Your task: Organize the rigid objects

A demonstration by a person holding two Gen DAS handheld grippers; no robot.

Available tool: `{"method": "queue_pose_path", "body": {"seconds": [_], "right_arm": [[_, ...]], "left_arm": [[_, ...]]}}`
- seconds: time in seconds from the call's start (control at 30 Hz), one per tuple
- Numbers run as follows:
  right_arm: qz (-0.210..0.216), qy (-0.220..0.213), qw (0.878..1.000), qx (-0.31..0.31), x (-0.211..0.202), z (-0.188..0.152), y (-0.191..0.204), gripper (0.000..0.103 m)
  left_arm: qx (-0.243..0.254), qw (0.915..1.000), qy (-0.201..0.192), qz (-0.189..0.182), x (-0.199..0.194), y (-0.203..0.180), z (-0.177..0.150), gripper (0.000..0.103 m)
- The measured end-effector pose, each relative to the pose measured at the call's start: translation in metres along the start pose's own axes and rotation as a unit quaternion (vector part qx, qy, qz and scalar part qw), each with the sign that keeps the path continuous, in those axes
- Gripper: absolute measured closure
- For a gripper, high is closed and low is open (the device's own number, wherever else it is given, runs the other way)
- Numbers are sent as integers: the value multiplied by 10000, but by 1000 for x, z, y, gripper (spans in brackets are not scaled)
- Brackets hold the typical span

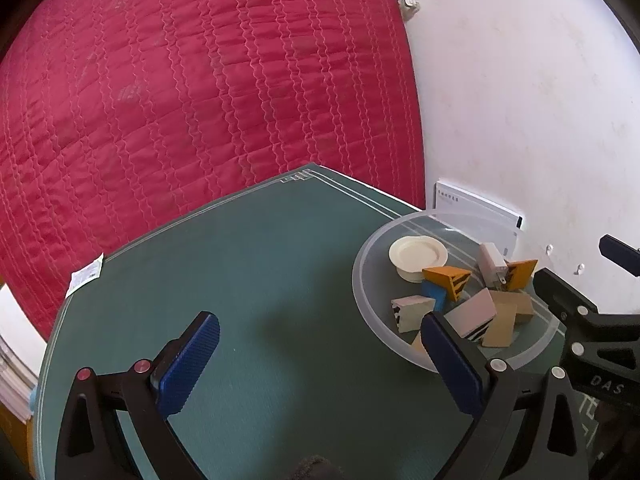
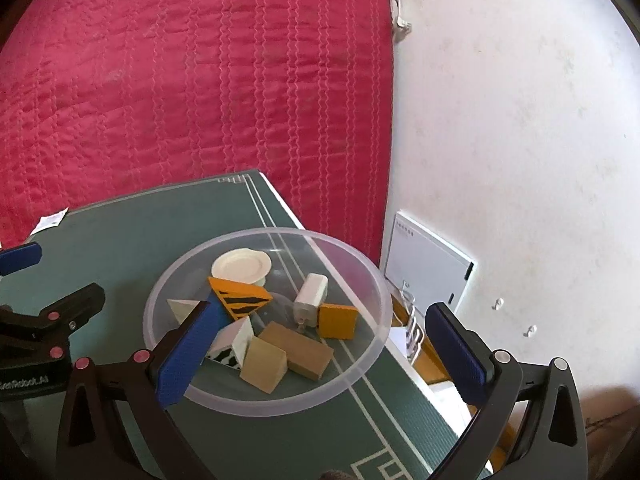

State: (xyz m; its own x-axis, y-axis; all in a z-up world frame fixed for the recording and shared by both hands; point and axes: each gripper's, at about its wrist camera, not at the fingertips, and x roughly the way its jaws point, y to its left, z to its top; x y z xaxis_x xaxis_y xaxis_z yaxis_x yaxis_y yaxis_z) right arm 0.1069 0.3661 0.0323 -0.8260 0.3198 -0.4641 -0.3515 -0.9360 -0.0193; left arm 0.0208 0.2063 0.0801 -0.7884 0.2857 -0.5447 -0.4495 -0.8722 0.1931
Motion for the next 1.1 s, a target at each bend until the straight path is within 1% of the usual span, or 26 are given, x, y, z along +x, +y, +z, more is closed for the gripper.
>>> {"method": "queue_pose_path", "body": {"seconds": [0.13,0.27,0.47,0.77,1.1], "right_arm": [[-27,60,10000,-31,3,-1,-1,0],[-106,161,9996,-225,9,-4,6,0],[-95,390,9980,-483,17,-12,12,0],[-105,493,9977,-453,19,-12,7,0],[-97,540,9972,-507,23,-14,7,0]], "left_arm": [[13,10000,60,-9,2,-1,-2,1],[44,9999,104,-39,4,-4,-5,1],[124,9998,161,-55,8,-9,-9,1],[305,9994,151,7,11,-17,-14,1],[225,9995,221,28,14,-13,-14,1]]}}
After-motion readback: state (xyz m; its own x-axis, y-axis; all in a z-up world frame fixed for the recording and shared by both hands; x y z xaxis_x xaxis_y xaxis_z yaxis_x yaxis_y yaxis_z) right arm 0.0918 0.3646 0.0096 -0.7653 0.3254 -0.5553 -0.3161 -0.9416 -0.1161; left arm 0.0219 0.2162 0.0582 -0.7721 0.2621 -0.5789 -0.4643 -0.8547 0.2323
